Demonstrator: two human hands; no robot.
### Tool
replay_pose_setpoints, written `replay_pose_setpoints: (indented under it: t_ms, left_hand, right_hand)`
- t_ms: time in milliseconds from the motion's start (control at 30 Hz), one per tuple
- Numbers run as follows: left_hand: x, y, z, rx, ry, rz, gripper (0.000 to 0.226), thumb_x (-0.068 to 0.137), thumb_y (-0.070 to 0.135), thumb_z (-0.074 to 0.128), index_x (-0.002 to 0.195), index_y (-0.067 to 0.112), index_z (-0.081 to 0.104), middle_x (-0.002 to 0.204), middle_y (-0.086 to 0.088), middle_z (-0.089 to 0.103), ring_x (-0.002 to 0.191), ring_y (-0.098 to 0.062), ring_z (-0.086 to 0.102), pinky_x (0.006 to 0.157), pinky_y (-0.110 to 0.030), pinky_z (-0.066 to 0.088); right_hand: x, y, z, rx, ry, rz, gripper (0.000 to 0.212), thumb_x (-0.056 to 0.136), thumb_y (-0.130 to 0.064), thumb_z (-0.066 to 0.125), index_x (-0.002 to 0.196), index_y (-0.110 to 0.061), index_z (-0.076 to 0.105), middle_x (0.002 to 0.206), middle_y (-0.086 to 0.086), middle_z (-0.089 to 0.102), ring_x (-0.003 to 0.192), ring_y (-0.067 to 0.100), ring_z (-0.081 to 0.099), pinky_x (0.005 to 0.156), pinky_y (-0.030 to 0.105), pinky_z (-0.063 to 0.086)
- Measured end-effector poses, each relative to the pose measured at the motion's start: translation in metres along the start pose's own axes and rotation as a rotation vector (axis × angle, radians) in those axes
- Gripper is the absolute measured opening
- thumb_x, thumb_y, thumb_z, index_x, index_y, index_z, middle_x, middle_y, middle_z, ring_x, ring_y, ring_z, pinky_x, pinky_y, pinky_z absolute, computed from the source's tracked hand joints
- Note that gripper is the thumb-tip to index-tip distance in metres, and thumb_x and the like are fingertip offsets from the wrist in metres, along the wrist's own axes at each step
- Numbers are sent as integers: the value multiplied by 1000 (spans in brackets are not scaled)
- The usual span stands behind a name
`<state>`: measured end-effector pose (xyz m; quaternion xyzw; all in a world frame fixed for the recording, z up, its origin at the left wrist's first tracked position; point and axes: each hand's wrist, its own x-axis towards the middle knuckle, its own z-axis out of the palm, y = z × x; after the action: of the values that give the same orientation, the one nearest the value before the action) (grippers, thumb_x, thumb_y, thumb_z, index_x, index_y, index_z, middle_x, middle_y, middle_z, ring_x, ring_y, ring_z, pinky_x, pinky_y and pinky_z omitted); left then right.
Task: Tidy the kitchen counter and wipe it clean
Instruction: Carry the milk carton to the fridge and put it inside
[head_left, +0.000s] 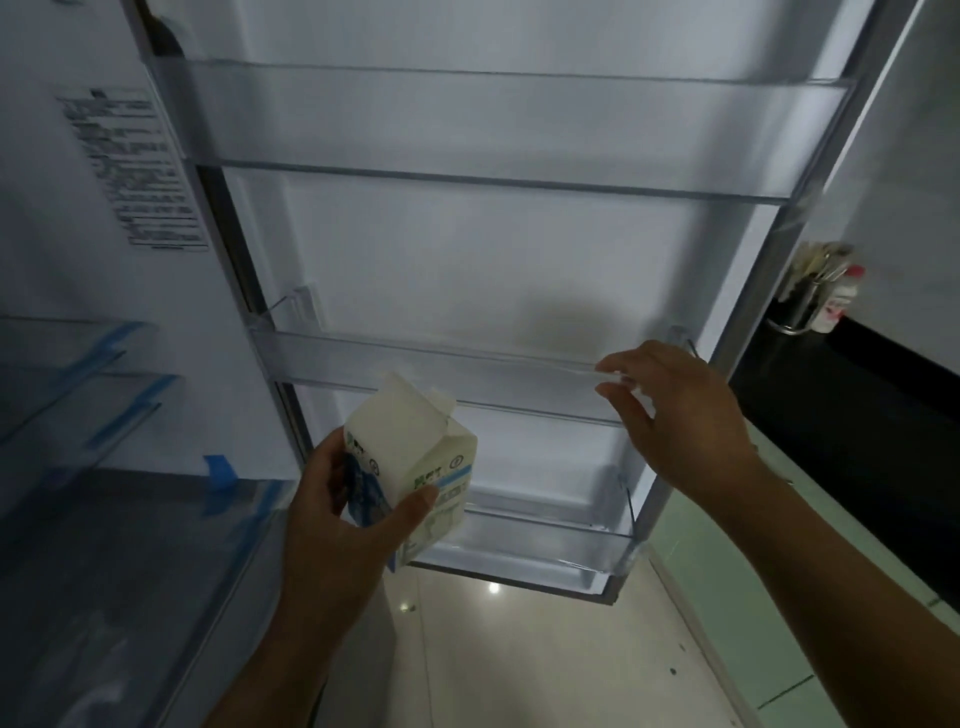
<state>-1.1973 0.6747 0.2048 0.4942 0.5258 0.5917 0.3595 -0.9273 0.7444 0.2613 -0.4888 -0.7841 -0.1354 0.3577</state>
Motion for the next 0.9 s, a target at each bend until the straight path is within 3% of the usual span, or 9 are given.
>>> replay_pose_setpoints:
  t_ms: [67, 200, 333, 567, 733, 900]
  left_hand:
    - [2, 1, 6, 5, 29, 1, 66, 51, 27, 76, 110, 40, 49, 112, 15, 60, 103, -6, 59, 66, -14, 55]
    - [1, -1, 19, 51, 123, 17, 72, 51, 29, 76, 118, 28, 50, 115, 11, 61, 106, -8, 60, 73, -18, 56]
    - [-7, -4, 30, 98, 235, 26, 74, 52, 31, 77, 121, 23, 51, 115, 7, 64, 106, -11, 62, 77, -23, 56]
    - [-41, 4, 41, 151, 456, -26, 60, 52, 33, 73, 107, 41, 50, 108, 18, 61, 99, 2, 60, 73, -22, 51]
    - [-71, 12, 24, 253, 688, -100, 58, 61, 23, 75, 110, 36, 47, 108, 19, 57, 98, 0, 58, 81, -31, 51]
    - [-88, 26, -27, 425, 899, -97, 67, 64, 21, 79, 121, 30, 45, 116, 13, 57, 106, -5, 56, 81, -24, 51]
  right_hand:
    - [4, 6, 2, 13, -14, 5, 19, 86, -26, 57, 97, -13, 67, 83, 4, 67, 71, 21, 63, 70, 32, 50]
    - [12, 16, 4, 68, -68, 23, 20, 88, -28, 56, 97, -13, 66, 88, 3, 66, 78, 18, 61, 75, 27, 42]
    - [24, 25, 6, 221, -111, -57, 24, 88, -31, 54, 101, -14, 64, 96, 1, 66, 88, 9, 53, 80, 4, 30]
    - [28, -1, 35, 525, -158, -423, 25, 88, -32, 54, 102, -13, 64, 103, 4, 64, 98, 13, 57, 84, 22, 47]
    - [26, -58, 68, 803, -441, -530, 40, 86, -47, 50, 114, -19, 57, 113, -4, 61, 103, 3, 53, 86, 10, 43]
    - [43, -130, 111, 997, -648, -625, 51, 82, -54, 54, 122, -22, 49, 123, -6, 56, 110, 5, 52, 89, 16, 42]
